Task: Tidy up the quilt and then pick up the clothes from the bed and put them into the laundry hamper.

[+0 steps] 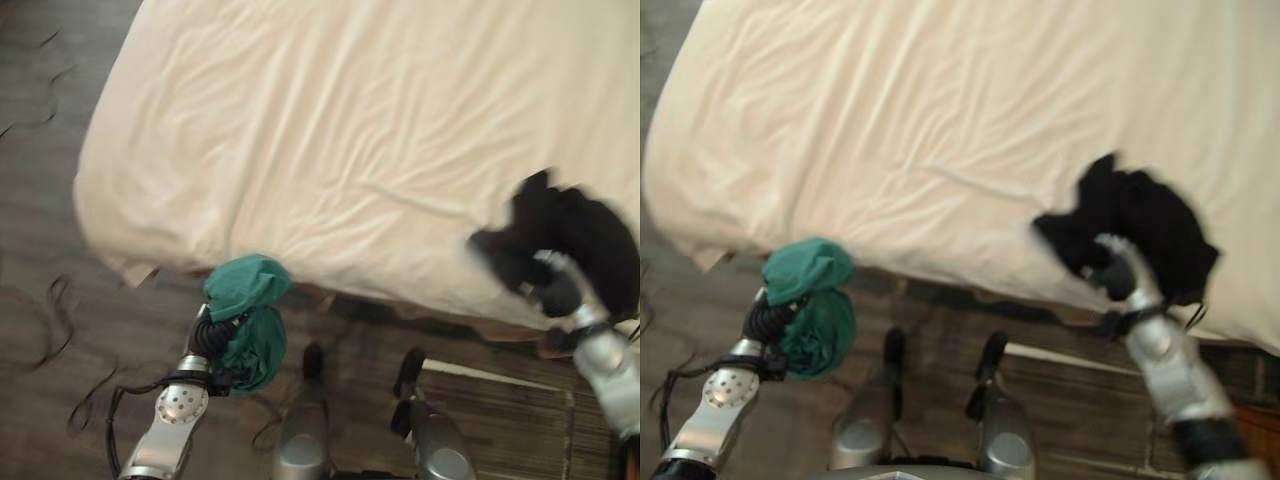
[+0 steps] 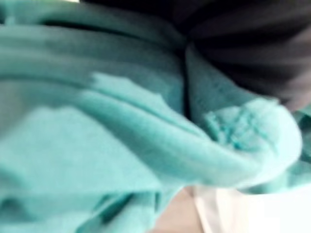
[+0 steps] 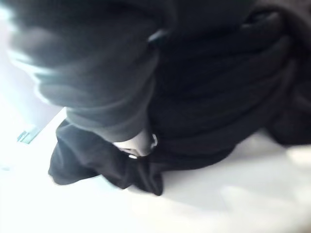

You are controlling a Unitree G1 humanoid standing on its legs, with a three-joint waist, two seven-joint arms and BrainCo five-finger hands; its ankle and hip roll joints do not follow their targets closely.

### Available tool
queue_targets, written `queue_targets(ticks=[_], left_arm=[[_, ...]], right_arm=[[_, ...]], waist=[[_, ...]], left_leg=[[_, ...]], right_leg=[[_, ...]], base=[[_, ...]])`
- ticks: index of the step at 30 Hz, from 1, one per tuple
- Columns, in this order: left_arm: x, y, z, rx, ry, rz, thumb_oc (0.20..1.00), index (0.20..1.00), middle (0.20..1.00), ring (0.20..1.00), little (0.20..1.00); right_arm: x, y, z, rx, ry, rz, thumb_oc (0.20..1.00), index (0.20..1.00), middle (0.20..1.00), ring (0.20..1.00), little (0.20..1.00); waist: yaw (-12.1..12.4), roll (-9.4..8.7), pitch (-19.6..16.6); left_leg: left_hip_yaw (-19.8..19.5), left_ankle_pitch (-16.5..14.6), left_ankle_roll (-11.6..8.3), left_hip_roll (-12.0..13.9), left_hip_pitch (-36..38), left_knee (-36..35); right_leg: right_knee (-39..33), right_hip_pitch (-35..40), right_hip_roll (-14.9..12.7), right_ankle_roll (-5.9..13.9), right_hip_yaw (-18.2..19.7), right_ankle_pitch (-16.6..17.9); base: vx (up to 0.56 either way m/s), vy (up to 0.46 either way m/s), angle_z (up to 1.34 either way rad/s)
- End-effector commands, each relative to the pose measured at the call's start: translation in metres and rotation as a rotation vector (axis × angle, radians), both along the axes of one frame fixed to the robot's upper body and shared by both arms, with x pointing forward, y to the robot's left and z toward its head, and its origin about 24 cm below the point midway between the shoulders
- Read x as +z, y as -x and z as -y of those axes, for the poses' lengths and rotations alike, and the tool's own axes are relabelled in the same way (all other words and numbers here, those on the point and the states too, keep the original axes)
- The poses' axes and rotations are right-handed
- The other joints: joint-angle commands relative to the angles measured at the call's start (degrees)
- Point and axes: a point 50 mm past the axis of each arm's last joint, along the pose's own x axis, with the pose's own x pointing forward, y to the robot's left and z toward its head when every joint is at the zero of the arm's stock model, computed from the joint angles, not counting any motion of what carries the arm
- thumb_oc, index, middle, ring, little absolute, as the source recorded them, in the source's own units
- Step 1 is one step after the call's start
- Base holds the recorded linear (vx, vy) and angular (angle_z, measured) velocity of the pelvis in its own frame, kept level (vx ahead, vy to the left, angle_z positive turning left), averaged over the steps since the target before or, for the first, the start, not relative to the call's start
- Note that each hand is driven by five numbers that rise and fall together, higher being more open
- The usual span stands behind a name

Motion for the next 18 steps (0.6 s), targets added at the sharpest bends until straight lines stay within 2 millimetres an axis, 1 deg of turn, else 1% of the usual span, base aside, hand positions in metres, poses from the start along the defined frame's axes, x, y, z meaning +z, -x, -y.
queue_targets(ticks=[1,2,3,4,5,6,8,9,10,11,12,13,14,15,16,17,18], left_arm=[[0.002,0.01,-0.006,-0.016,0.005,0.002,0.2,0.2,0.2,0.2,0.2],[-0.003,0.011,-0.003,-0.008,0.037,-0.015,0.2,0.2,0.2,0.2,0.2],[-0.006,0.012,0.001,-0.013,0.067,-0.023,0.2,0.2,0.2,0.2,0.2],[-0.01,0.013,0.005,-0.014,0.099,-0.03,0.2,0.2,0.2,0.2,0.2],[-0.017,0.018,0.007,0.003,0.17,-0.052,0.2,0.2,0.2,0.2,0.2],[-0.022,0.021,0.009,0.019,0.224,-0.065,0.2,0.2,0.2,0.2,0.2],[-0.033,0.026,0.011,0.07,0.283,-0.09,0.2,0.2,0.2,0.2,0.2],[-0.041,0.027,0.009,0.141,0.35,-0.103,0.2,0.2,0.2,0.2,0.2],[-0.041,0.027,0.009,0.14,0.35,-0.102,0.2,0.2,0.2,0.2,0.2],[-0.047,0.02,0.016,0.176,0.418,-0.102,0.2,0.2,0.2,0.2,0.2],[-0.047,0.019,0.016,0.175,0.418,-0.101,0.2,0.2,0.2,0.2,0.2],[-0.052,0.016,0.018,0.195,0.413,-0.114,0.2,0.2,0.2,0.2,0.2],[-0.059,0.016,0.021,0.201,0.395,-0.145,0.2,0.2,0.2,0.2,0.2],[-0.065,0.017,0.023,0.212,0.376,-0.173,0.2,0.2,0.2,0.2,0.2],[-0.073,0.02,0.022,0.24,0.367,-0.213,0.2,0.2,0.2,0.2,0.2],[-0.08,0.024,0.02,0.276,0.362,-0.244,0.2,0.2,0.2,0.2,0.2],[-0.085,0.029,0.015,0.324,0.355,-0.265,0.2,0.2,0.2,0.2,0.2]], right_arm=[[-0.032,0.029,0.003,-0.023,-0.271,-0.151,0.2,0.2,0.2,0.2,0.2],[-0.05,0.039,-0.007,-0.043,-0.535,-0.213,0.2,0.2,0.2,0.2,0.2],[-0.063,0.049,-0.015,-0.049,-0.696,-0.255,0.2,0.2,0.2,0.2,0.2],[-0.071,0.06,-0.018,-0.055,-0.784,-0.283,0.2,0.2,0.2,0.2,0.2],[-0.084,0.069,-0.021,-0.102,-0.855,-0.315,0.2,0.2,0.2,0.2,0.2],[-0.094,0.07,-0.023,-0.142,-0.906,-0.326,0.2,0.2,0.2,0.2,0.2],[-0.108,0.072,-0.032,-0.202,-0.934,-0.349,0.2,0.2,0.2,0.2,0.2],[-0.114,0.066,-0.041,-0.195,-0.866,-0.369,0.2,0.2,0.2,0.2,0.2],[-0.113,0.066,-0.041,-0.195,-0.866,-0.368,0.2,0.2,0.2,0.2,0.2],[-0.105,0.047,-0.049,-0.143,-0.747,-0.333,0.2,0.2,0.2,0.2,0.2],[-0.105,0.047,-0.049,-0.143,-0.746,-0.331,0.2,0.2,0.2,0.2,0.2],[-0.097,0.035,-0.05,-0.111,-0.658,-0.295,0.2,0.2,0.2,0.2,0.2],[-0.091,0.027,-0.052,-0.086,-0.581,-0.275,0.2,0.2,0.2,0.2,0.2],[-0.085,0.019,-0.055,-0.054,-0.521,-0.249,0.2,0.2,0.2,0.2,0.2],[-0.079,0.012,-0.056,-0.041,-0.433,-0.22,0.2,0.2,0.2,0.2,0.2],[-0.079,0.011,-0.056,-0.047,-0.39,-0.215,0.2,0.2,0.2,0.2,0.2],[-0.081,0.01,-0.054,-0.068,-0.361,-0.22,0.2,0.2,0.2,0.2,0.2]], waist=[[-1.33,-1.95,-7.16],[-1.8,-1.77,-8.08],[-2.71,-1.81,-8.56],[-3.62,-1.82,-8.97],[-4.06,-1.4,-9.15],[-3.65,-1.0,-9.57],[-2.45,0.04,-10.32],[-1.07,1.03,-10.19],[-1.2,1.06,-10.26],[1.33,2.34,-9.67],[1.1,2.4,-9.75],[2.17,2.71,-9.48],[2.86,2.94,-9.41],[3.06,2.83,-9.42],[3.17,2.5,-9.45],[2.77,2.12,-9.55],[2.86,1.69,-9.93]], left_leg=[[-0.19,-0.12,-2.3,3.01,0.28,-0.63],[-0.51,-0.04,-2.43,2.97,1.13,-1.29],[-1.59,0.69,-2.34,2.65,1.18,-2.17],[-2.93,1.06,-2.13,2.1,1.01,-2.73],[-3.72,0.97,-1.86,1.39,1.42,-2.85],[-3.82,1.09,-1.71,0.85,1.58,-3.07],[-6.16,1.59,-1.74,0.17,0.83,-3.45],[-9.12,2.0,-2.48,-0.16,0.26,-3.32],[-9.27,2.23,-2.47,-0.17,0.03,-3.37],[-11.72,3.49,-3.23,-0.51,-2.33,-3.07],[-11.98,3.73,-3.2,-0.57,-2.62,-3.1],[-11.06,4.19,-3.33,-0.5,-4.34,-2.58],[-8.23,4.26,-2.89,-0.01,-5.23,-2.08],[-3.51,3.83,-2.32,0.97,-5.87,-1.16],[3.72,3.43,-1.71,3.08,-6.4,0.67],[9.4,3.44,-1.4,4.96,-6.97,3.18],[12.97,2.85,-1.83,6.34,-6.49,4.79]], right_leg=[[5.84,2.25,-6.82,8.98,1.0,-7.67],[6.19,3.04,-6.41,9.13,1.69,-8.11],[6.68,3.24,-5.22,9.09,4.42,-8.34],[6.69,3.72,-2.81,8.99,9.87,-9.84],[6.38,4.11,-0.81,8.67,15.05,-11.13],[5.41,4.69,-0.28,7.97,17.14,-11.03],[3.96,6.01,0.04,7.26,16.88,-11.2],[2.66,7.96,-0.25,7.42,13.23,-11.8],[2.54,7.84,-0.24,7.42,13.1,-11.59],[1.02,9.75,-1.14,7.68,6.94,-12.02],[0.91,9.65,-1.14,7.71,6.69,-11.83],[0.27,10.57,-1.84,7.96,3.31,-11.88],[0.11,11.05,-2.54,8.1,0.57,-11.85],[0.18,11.49,-3.21,8.11,-2.01,-11.92],[0.53,12.14,-4.14,8.11,-5.44,-11.87],[1.11,12.65,-4.89,8.01,-8.07,-11.59],[1.56,13.79,-5.25,8.09,-9.44,-12.16]], base=[[0.13,0.077,-0.38],[0.13,0.041,-0.06],[0.16,-0.001,0.05],[0.13,0.033,0.34],[0.08,0.081,0.81],[0.06,0.088,0.91],[0.08,0.018,0.62],[0.05,-0.004,0.6],[-0.03,-0.002,1.05],[-0.06,0.009,1.34],[-0.09,0.039,1.61],[-0.09,0.092,2.07],[-0.12,0.161,2.29],[-0.14,0.209,2.26],[-0.14,0.224,1.99],[-0.07,0.191,1.82],[-0.02,0.153,2.0]])
